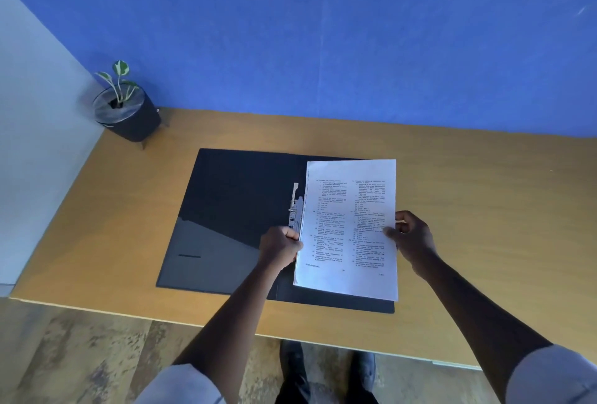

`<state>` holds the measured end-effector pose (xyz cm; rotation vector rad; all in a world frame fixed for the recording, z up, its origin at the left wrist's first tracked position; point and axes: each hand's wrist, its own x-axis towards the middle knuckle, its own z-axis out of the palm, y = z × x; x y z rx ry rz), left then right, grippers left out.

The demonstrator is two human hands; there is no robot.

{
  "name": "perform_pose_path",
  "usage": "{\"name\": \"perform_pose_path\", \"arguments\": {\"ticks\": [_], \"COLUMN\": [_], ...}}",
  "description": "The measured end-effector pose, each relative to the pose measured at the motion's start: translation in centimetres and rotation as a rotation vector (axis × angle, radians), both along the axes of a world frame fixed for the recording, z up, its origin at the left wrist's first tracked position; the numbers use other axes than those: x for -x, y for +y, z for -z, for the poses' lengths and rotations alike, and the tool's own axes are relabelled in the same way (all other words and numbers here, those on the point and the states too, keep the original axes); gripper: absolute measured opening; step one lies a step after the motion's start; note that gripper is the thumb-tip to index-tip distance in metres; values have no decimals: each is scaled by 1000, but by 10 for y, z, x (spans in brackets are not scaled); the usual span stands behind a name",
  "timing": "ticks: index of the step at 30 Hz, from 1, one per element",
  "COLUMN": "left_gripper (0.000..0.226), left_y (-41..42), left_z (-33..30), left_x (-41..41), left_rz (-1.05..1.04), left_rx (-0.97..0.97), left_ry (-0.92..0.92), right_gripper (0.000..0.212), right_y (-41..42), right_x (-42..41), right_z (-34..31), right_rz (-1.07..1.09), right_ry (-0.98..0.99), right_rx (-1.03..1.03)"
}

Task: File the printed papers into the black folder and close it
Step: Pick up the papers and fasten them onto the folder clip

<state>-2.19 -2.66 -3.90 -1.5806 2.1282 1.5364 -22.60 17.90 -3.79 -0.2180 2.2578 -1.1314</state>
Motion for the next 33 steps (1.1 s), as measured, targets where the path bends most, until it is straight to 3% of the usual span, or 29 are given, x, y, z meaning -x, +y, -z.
{"name": "perform_pose_path", "arguments": {"ticks": [20, 33], "left_gripper": [21, 19], "left_y": [1, 8], "left_z": [-2, -4], "left_x": [-6, -3], "left_rz": [6, 68], "left_rx": [184, 317], "left_ry": [-63, -135], "right_gripper": [16, 24], "right_y": [-15, -23], "right_x": [-1, -5], "right_z": [14, 24], "right_rz": [-48, -263], "right_ry": [8, 436], "right_rx": [-7, -285]}}
